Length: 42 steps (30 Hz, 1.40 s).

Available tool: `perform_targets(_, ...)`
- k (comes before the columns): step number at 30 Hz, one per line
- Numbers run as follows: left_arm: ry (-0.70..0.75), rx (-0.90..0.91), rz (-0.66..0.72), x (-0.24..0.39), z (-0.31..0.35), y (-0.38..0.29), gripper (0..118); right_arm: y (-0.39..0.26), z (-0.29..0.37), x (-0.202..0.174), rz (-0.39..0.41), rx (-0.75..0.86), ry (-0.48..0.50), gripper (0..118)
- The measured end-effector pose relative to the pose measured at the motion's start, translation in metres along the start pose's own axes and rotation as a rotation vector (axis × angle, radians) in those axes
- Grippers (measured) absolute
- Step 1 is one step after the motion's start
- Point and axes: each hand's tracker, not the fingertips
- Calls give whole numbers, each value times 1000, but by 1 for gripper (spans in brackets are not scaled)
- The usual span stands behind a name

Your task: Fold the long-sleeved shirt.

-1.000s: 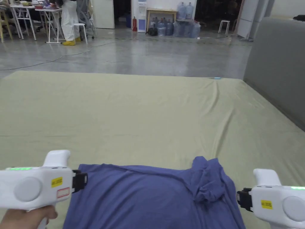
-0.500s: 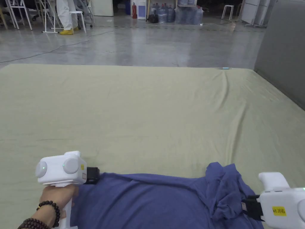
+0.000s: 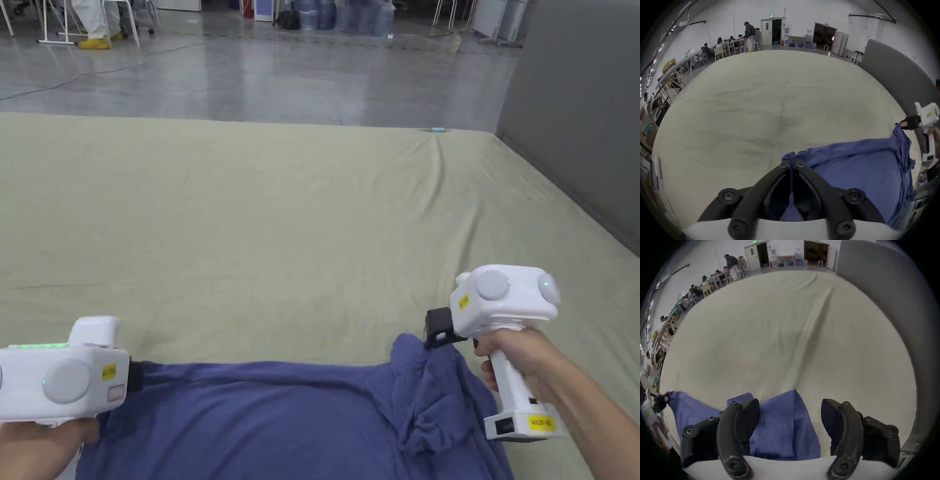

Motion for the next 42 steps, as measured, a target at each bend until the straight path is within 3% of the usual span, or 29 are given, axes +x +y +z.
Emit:
perform_targets(1,-1,-5,-1,-1,3,-2,0,2,-8,-2,-3,-25,7,77)
perform_targets(2,1,-9,-1,0,3,-2,0,2,-14,-5,1,-46,8,64)
perform_targets(4,9,-13,-6,2,3,-3,0,-6,-25,-14,16,-111,10,10)
perform_targets(5,10,-13,-6,-2,1,-2,0,-9,-24,-15,0,-91,49,8)
perform_targets(6,13,-13,-5,-2,1,-2,0,-9,-21,-17,-26,-54,122,7)
perform_targets(7,14,-11,-4,-2,1,-2,0,-9,-19,-21,-14,-54,42,7)
perform_targets(9,10,-10,1,-4,1,-1,0,-14,-15,-22,34,-48,39,6)
perform_targets(13,6,2,27,-9,10,1,0,-15,5,-10,-35,-1,85,5)
perform_targets(18,-27,76,13,-10,61,3,0,-37,77,4,-29,135,186,5)
perform_targets(23,-50,160,3,-17,133,-20,0,-101,170,14,77,285,221,5)
perform_targets(28,-94,158,-4,-25,190,-81,0,-203,224,27,112,323,232,5)
perform_targets(32,-104,66,6,-28,204,-145,0,-279,224,36,142,258,244,5)
perform_targets(35,-88,-45,-31,-27,192,-188,0,-319,200,37,214,156,207,5)
perform_targets(39,-92,-110,-31,-27,163,-217,0,-337,150,38,285,56,126,5)
perform_targets(42,-93,-108,9,-32,150,-222,0,-334,142,40,271,78,122,5)
